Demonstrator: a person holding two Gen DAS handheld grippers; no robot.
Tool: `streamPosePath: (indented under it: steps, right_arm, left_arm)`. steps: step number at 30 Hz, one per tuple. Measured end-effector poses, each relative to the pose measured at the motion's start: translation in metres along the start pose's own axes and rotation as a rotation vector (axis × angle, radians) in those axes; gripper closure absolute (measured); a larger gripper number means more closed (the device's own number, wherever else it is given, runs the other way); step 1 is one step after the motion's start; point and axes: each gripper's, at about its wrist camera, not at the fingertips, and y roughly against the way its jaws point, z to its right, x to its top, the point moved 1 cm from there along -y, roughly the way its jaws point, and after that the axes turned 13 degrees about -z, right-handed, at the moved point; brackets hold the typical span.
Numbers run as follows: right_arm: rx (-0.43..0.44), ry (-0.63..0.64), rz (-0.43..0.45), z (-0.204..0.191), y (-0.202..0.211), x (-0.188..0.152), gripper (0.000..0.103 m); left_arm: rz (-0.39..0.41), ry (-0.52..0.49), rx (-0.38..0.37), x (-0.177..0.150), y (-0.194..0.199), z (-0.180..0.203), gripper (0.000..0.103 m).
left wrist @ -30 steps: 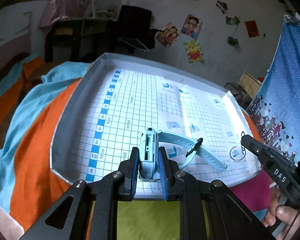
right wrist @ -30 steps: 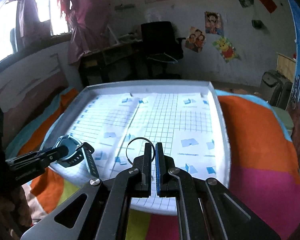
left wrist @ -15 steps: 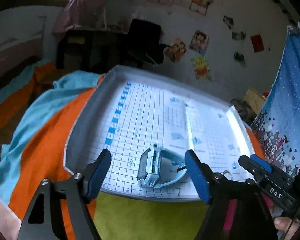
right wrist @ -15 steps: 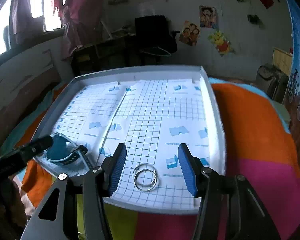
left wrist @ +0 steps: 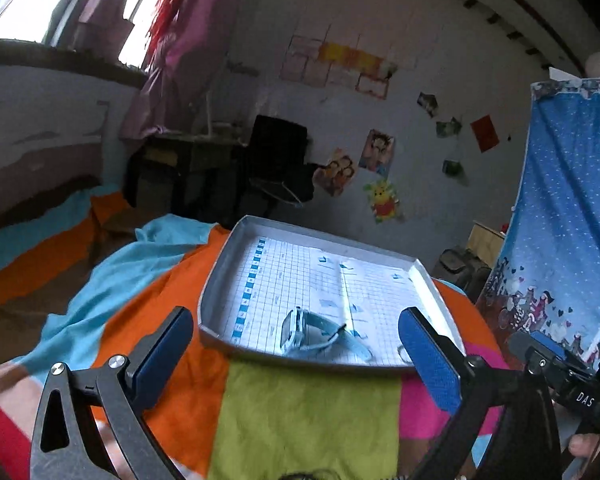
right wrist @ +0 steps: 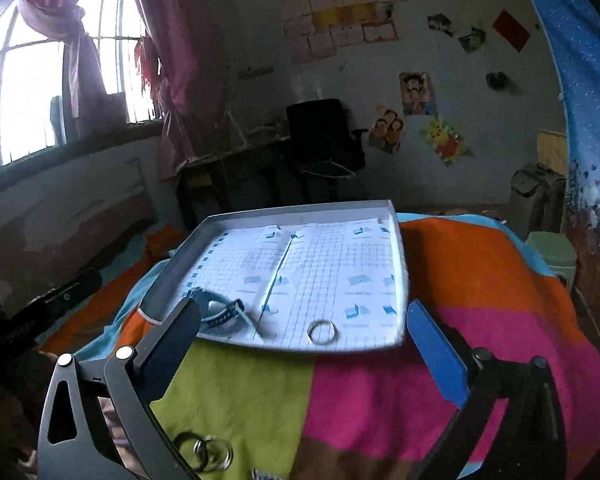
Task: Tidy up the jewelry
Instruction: 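Withdraw both tools from the tray back over the remaining jewelry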
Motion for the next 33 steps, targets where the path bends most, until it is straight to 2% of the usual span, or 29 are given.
streamPosePath:
  steps: [11,18,23,27,33]
  right_arm:
    - [-0.089,0.025,0.098,-0.026,0.102,-0.051,0.001]
    - [-0.106,0.001,0.153,-0.037,0.157,-0.097,0.001]
    - [-0.096,-0.020,0.128,-0.043,0.165,-0.128,0.001]
    - [-0.036,-0.045,0.065,-0.042,0.156,-0.154,0.001]
    - [-0.036,-0.023,-0.015,-0.049,0.136,-0.188,0.001]
  left_arm:
    - [0.038,-0.067,0.007,-0.052,0.090,-0.004,0.000]
    - [0.031,-0.077,0.007,-0.082,0.130,-0.018,0.000]
    - [-0.022,-0.100,0.009,-0.105,0.146,-0.025,0.000]
    - [-0.049,-0.133,-0.013,-0.121,0.150,-0.034,0.000]
    - [-0.073,-0.064,-0.002,-0.139,0.143,-0.054,0.000]
